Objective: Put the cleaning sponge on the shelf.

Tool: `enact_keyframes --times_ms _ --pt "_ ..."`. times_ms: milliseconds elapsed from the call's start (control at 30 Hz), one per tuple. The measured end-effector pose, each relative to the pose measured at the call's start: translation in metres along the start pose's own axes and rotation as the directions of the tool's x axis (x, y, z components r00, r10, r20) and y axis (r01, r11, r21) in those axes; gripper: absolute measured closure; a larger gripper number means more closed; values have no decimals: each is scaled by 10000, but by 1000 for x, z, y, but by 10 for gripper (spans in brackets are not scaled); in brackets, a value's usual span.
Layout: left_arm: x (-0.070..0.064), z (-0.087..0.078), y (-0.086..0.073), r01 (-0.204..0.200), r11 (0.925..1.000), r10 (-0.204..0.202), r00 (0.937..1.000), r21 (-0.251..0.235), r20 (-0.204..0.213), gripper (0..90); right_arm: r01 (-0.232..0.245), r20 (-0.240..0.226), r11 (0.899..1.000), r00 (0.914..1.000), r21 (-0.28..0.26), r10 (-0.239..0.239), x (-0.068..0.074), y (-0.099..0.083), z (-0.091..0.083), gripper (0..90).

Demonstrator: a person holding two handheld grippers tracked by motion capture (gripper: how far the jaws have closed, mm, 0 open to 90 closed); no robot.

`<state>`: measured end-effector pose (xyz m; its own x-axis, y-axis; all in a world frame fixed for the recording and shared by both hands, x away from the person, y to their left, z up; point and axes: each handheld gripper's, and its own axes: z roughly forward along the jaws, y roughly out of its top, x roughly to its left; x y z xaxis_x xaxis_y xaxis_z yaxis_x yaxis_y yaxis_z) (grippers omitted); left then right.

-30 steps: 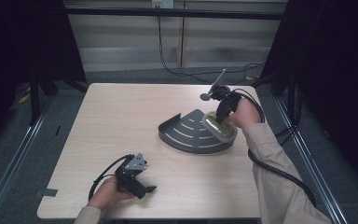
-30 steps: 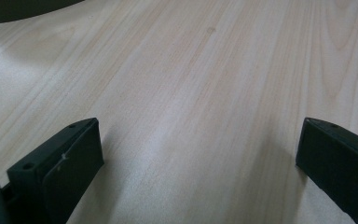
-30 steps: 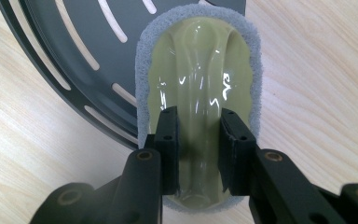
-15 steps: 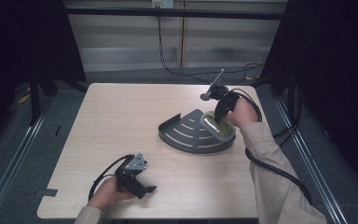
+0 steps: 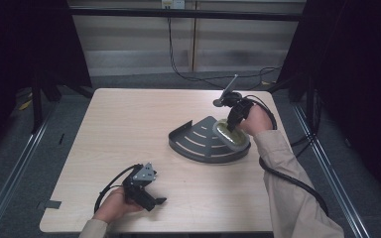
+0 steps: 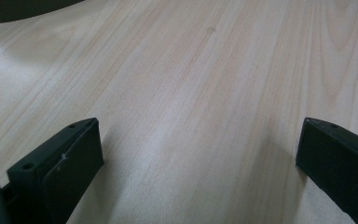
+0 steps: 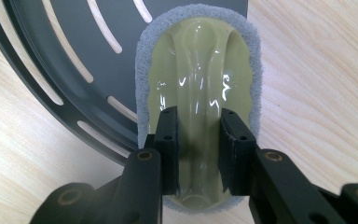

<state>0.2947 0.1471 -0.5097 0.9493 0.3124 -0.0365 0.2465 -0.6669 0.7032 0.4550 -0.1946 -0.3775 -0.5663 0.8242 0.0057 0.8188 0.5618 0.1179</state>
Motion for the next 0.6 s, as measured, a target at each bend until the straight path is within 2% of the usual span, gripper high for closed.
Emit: enact_keyframes --times_ms 267,600 --pt "0 0 0 6 10000 -6 10000 -7 -2 0 11 -91 9998 10000 185 -9 -3 -1 9 718" --pt "0 0 0 5 10000 -5 10000 -8 -2 0 -88 -116 9999 9999 82 89 -5 -1 14 718"
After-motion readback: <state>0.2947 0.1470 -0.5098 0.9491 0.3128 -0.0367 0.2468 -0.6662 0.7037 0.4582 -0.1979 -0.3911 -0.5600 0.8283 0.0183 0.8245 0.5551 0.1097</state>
